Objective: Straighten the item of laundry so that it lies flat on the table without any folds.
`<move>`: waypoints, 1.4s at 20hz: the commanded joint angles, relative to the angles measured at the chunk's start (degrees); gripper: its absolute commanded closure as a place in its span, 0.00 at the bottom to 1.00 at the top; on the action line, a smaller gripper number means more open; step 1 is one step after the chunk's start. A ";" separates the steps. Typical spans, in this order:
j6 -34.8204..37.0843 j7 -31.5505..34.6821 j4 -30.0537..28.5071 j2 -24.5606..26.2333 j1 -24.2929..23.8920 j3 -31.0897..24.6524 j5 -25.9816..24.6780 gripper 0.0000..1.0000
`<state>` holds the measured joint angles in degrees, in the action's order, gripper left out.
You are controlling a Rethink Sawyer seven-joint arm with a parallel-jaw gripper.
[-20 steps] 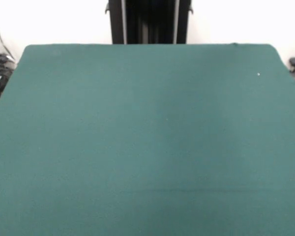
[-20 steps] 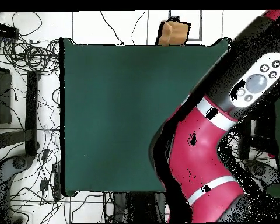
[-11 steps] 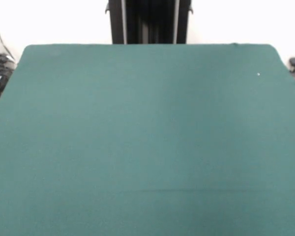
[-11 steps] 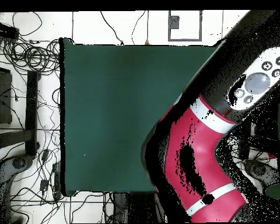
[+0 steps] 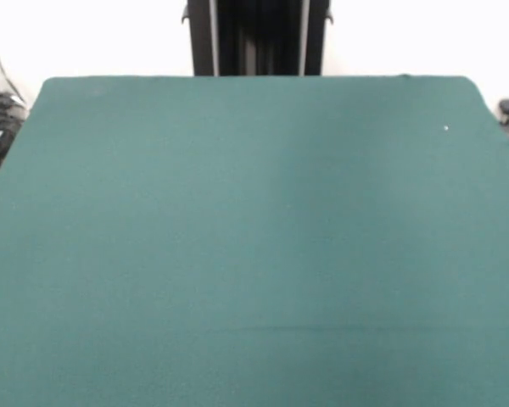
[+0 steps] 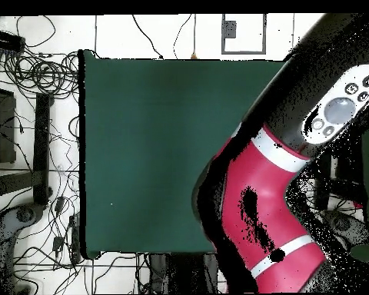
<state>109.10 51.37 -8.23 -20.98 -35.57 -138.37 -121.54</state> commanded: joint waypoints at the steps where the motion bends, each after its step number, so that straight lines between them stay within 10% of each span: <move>1: -14.09 7.78 -0.67 12.49 -0.95 11.91 5.96 1.00; 28: -23.75 9.28 -11.76 19.14 -5.30 35.33 28.76 1.00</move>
<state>91.34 51.38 -18.46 -2.28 -42.74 -114.35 -95.78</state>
